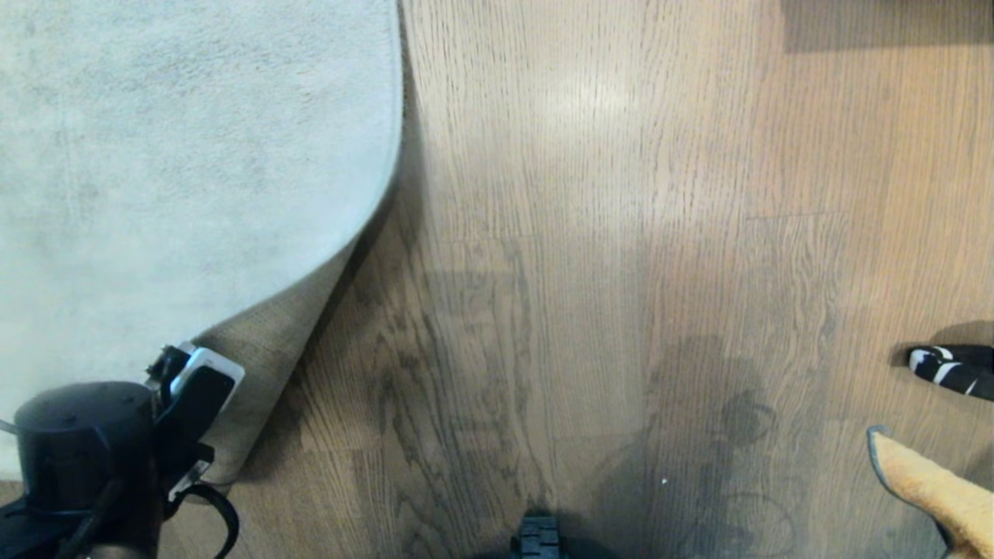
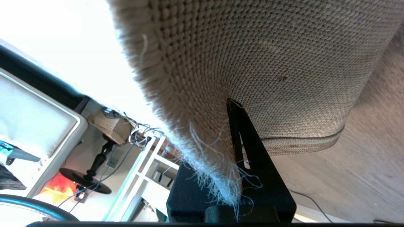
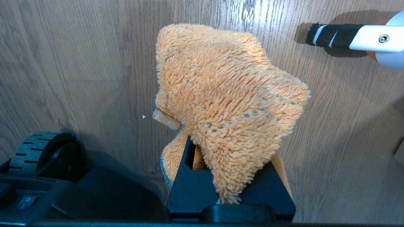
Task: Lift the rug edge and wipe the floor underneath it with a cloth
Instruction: Lift up the carpet
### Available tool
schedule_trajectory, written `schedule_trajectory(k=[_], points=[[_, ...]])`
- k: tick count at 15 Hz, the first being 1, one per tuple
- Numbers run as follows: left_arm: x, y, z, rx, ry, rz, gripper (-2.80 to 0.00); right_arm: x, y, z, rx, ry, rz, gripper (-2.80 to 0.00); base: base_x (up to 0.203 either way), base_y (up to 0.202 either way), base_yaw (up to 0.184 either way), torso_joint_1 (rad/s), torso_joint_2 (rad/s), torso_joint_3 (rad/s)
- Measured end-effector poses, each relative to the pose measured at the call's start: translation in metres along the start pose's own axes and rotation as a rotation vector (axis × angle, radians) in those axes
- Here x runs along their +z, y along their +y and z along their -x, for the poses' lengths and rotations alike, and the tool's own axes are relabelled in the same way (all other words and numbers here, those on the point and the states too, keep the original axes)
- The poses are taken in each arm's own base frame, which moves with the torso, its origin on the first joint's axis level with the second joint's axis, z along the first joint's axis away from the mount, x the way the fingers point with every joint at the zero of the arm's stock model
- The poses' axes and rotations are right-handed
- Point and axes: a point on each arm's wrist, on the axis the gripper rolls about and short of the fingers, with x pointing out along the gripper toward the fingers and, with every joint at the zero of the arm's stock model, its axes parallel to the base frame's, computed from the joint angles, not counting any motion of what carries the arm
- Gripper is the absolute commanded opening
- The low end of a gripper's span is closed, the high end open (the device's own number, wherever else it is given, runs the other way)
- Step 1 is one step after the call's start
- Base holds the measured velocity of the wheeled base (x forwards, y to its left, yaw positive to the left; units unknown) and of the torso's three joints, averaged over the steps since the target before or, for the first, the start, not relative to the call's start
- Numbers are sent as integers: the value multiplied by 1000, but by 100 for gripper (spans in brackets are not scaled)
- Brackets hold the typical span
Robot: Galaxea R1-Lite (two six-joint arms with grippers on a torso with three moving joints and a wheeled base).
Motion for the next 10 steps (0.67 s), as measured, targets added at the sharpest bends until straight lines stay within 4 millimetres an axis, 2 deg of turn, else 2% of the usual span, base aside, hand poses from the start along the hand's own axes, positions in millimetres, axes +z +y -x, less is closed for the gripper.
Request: schedule_trajectory(k=[10], points=[[-10,32,2,122,38,124,-280,0,0,0,0,0,0,-280,0,0,0,0,0,0]])
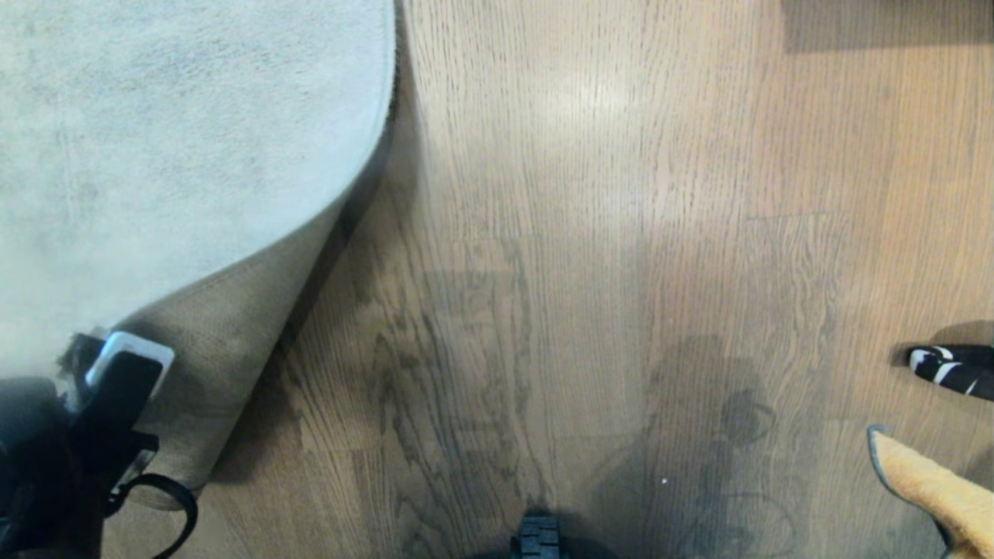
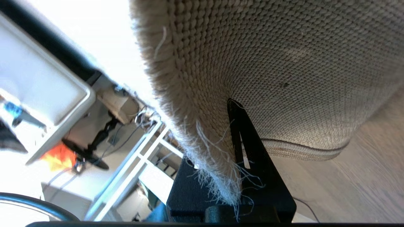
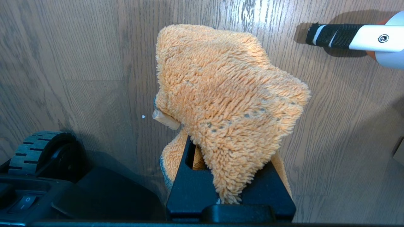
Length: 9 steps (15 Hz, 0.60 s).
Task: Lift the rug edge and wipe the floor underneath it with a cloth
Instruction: Lift up the carpet
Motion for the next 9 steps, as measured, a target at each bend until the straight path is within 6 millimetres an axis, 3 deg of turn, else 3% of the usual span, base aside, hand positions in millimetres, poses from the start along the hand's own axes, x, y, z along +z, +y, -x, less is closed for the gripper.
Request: schedule_trajectory(k=[9], points=[[-1,20,1,67,-1,107,-280,0,0,0,0,0,0,-280,0,0,0,0,0,0]])
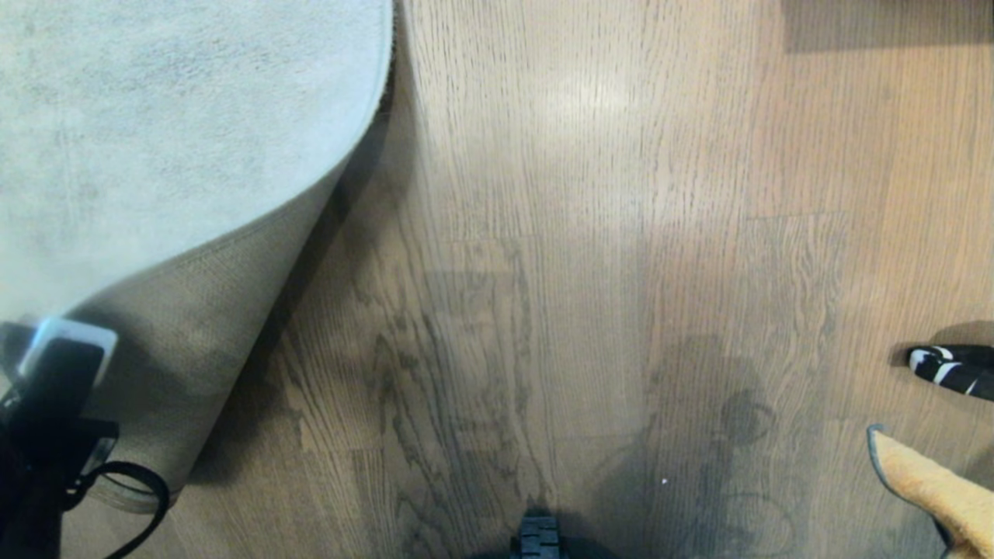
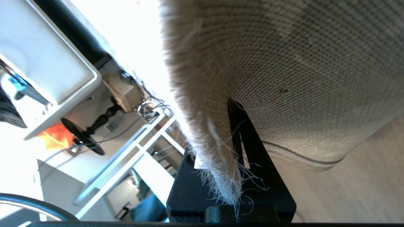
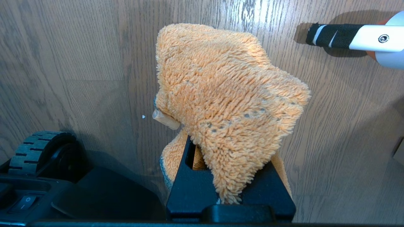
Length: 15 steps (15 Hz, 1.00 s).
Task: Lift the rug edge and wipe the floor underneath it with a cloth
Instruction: Lift up the carpet
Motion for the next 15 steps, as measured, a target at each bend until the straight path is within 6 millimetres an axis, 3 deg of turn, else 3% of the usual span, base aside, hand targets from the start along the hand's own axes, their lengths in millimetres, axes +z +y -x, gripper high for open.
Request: schedule_trajectory(k=[9,15], points=[[10,1,-4,9,-6,46,-280,0,0,0,0,0,0,-280,0,0,0,0,0,0],[25,16,-12,80,-6,112,-280,0,0,0,1,0,-3,-280,0,0,0,0,0,0]])
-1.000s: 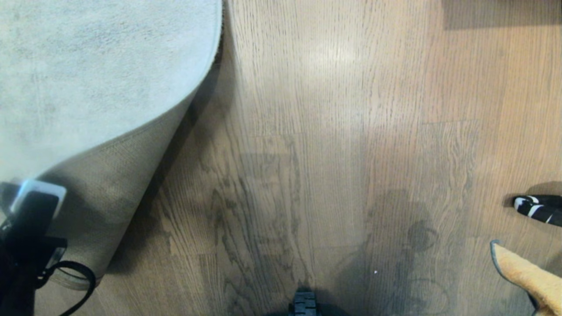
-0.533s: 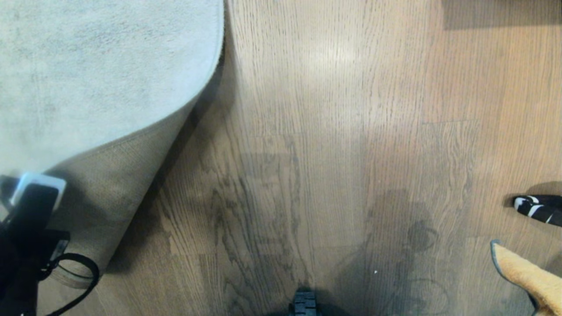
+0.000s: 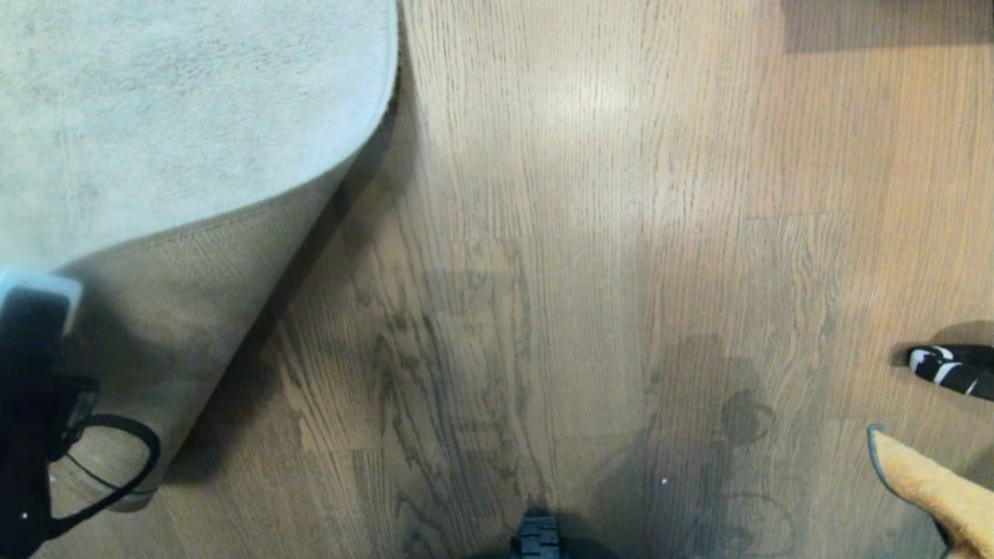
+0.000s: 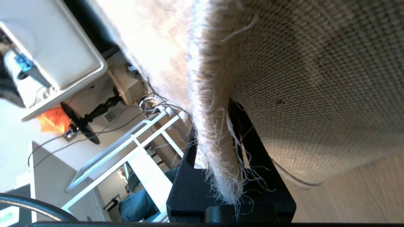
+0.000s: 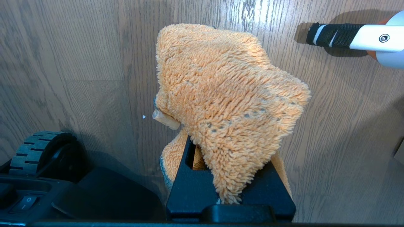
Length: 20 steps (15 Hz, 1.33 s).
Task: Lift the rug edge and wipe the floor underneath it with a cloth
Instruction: Lift up the carpet, then wipe the floor under the carpet with a rag
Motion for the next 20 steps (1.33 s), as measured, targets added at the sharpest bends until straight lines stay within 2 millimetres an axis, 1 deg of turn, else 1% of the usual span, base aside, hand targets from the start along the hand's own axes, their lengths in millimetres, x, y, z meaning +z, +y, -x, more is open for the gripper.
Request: schedule_trajectory(k=[6,10,13,15,17,20], points=[[2,4,0,14,-6,19,-280,0,0,0,0,-4,61,-280,0,0,0,0,0,0],[1,5,0,14,-6,21,-280,7,0,1,6,-54,76,-280,0,0,0,0,0,0],[0,4,1,9,-4,14,-280,23,1,2,106,-75,78,-280,0,0,0,0,0,0],[0,4,1,7,-3,11,-280,40,0,-4,151,-62,85,-280,0,0,0,0,0,0],[-1,3,1,5,-2,8,-280,60,-1,-13,220,-57,90,-280,0,0,0,0,0,0],[-1,2,0,3,2,3,-280,88,0,-37,393,-55,98,-280,0,0,0,0,0,0]])
